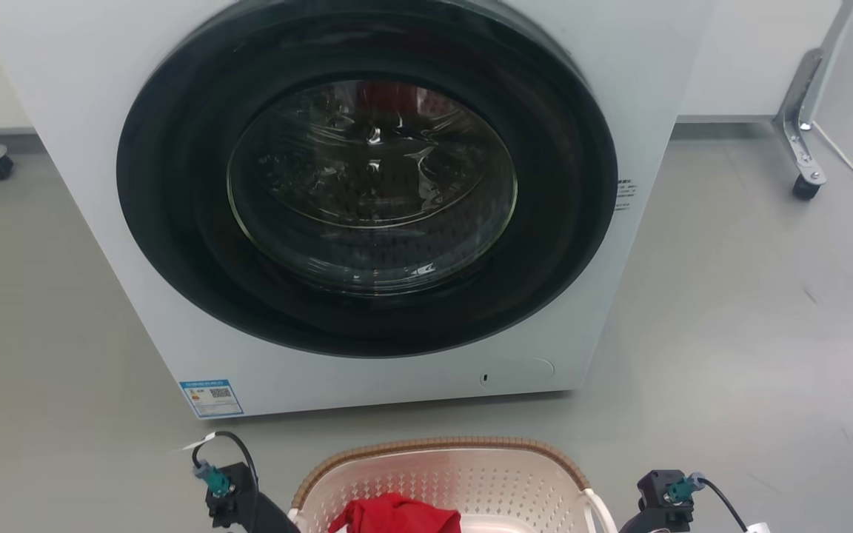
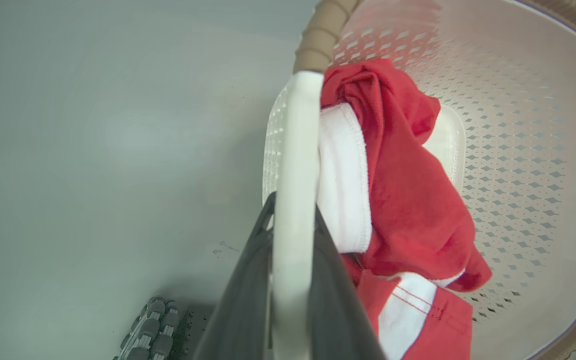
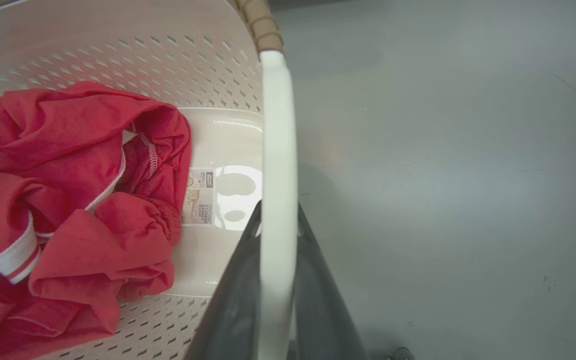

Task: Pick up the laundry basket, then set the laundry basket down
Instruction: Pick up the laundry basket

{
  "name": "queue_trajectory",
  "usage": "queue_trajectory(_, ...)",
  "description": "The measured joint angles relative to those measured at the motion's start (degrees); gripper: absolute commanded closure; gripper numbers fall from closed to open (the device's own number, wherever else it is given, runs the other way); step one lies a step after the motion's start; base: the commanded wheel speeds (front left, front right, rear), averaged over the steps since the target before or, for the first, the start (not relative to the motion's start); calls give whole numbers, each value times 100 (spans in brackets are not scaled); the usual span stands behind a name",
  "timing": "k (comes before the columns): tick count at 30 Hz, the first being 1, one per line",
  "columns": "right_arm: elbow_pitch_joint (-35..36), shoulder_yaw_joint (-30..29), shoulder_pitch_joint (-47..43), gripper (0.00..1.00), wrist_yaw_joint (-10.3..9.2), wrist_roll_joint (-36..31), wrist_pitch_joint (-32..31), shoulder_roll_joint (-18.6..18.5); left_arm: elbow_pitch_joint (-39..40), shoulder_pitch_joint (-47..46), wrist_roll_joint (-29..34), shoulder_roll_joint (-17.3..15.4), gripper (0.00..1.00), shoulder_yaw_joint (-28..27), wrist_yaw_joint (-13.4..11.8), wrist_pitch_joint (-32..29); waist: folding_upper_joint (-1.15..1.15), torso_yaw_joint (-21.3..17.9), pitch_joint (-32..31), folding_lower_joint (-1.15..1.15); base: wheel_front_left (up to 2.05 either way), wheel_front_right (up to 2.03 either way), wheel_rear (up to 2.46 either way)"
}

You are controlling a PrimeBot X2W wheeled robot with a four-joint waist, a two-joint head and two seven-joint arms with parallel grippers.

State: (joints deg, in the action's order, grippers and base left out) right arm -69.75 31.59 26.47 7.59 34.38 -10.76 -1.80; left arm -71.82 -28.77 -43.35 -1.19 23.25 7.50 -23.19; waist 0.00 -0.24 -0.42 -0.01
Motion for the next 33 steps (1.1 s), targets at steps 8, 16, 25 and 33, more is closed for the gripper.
queue_trajectory(8, 41, 58, -141, 100, 0, 162, -136, 8, 18, 139, -47, -35, 100, 79, 0, -47, 1, -116, -172, 0, 0, 0, 0)
queue_trajectory(16, 34, 87, -154, 100, -1, 252, -230, 7, 21, 266, -198, -40, 100, 92, 0, -59, 1, -130, -257, 0, 0, 0, 0)
queue_trajectory(25, 53, 165, -209, 100, -1, 343, -280, 1, 22, 341, -232, -44, 100, 109, 0, -60, 1, -94, -335, 0, 0, 0, 0)
queue_trajectory(33, 79, 226, -236, 100, -1, 455, -310, -16, 25, 342, -246, -49, 100, 135, 0, -60, 1, -65, -353, 1, 0, 0, 0)
